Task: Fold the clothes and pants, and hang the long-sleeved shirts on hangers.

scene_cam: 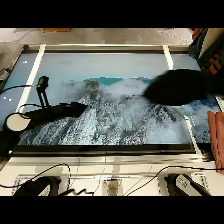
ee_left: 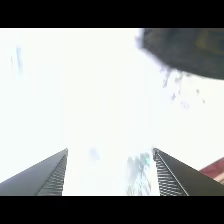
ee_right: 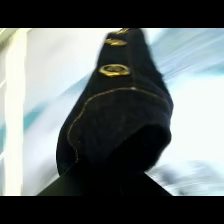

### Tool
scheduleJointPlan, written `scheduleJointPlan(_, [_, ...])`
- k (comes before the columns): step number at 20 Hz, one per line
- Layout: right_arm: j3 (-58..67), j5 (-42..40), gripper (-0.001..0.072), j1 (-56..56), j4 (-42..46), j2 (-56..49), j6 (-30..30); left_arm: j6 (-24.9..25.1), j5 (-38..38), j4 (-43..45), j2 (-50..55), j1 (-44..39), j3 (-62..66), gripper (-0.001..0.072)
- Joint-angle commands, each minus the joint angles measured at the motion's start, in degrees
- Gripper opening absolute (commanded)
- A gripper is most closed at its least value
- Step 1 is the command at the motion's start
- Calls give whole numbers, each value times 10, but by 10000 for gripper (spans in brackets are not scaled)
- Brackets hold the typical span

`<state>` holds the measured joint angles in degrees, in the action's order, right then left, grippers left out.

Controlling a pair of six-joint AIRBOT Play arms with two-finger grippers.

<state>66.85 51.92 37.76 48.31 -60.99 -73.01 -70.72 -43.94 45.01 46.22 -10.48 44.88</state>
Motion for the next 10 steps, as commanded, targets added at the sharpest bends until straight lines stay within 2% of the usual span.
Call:
scheduleJointPlan(1, [30,4,40,161,110,42,-64,26,5,0,-20,3,2,609])
scheduleJointPlan(3, [30,34,39,241,134,44,-66,27,5,0,-19,3,2,608])
scheduleJointPlan(4, [30,50,39,276,155,42,-85,27,5,0,-19,3,2,608])
scheduleJointPlan(8, [27,86,38,367,305,40,-266,27,5,0,-19,3,2,608])
scheduleJointPlan(10, [26,137,38,390,354,33,-318,26,15,0,-19,3,2,608])
